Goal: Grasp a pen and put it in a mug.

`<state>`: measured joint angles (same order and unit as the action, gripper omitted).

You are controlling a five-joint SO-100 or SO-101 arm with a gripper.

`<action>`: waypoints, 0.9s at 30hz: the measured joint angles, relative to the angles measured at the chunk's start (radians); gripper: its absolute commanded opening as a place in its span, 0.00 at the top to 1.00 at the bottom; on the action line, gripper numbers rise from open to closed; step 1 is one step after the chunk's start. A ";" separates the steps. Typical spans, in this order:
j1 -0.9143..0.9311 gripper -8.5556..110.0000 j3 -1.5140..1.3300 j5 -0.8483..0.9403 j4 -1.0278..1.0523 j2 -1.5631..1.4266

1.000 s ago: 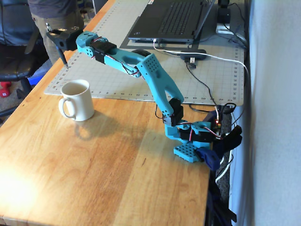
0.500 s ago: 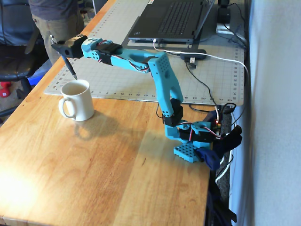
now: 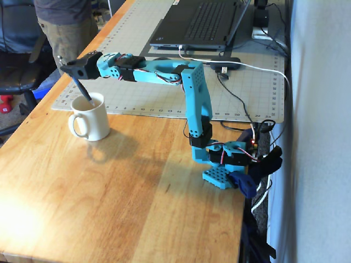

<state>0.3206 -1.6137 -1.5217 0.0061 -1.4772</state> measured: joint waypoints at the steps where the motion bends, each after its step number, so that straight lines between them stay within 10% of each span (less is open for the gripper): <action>1: -0.002 0.91 -0.003 0.000 0.000 0.000; 27: -0.025 0.91 -0.008 0.000 -0.003 0.000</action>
<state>0.2961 -1.6214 -1.5217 0.0031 -1.4772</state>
